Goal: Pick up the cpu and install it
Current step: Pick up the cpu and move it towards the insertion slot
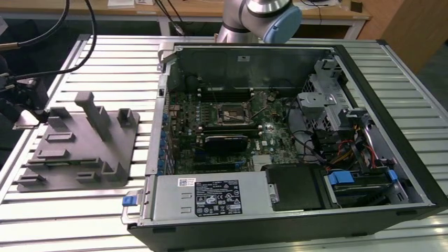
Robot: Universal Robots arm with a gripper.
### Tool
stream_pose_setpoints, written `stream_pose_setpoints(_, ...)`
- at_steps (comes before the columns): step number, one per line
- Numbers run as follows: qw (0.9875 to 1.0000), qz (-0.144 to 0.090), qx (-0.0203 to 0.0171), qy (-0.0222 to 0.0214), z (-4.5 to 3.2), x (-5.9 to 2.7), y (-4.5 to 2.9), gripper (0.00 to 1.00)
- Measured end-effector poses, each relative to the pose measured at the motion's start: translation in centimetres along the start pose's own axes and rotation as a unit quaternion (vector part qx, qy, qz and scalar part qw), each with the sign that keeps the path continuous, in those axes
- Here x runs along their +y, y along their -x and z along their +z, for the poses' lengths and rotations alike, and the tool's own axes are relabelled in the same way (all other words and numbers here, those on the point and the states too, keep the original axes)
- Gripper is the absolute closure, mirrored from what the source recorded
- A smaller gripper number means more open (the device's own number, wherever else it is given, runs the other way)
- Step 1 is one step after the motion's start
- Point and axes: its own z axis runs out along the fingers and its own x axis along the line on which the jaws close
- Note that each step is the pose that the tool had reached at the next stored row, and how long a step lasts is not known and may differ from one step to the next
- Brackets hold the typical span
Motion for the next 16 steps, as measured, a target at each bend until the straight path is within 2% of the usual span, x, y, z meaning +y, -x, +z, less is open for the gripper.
stream_pose_setpoints(16,1.0000,0.000,-0.0001,0.0000,-4.72,0.33,0.11,0.45)
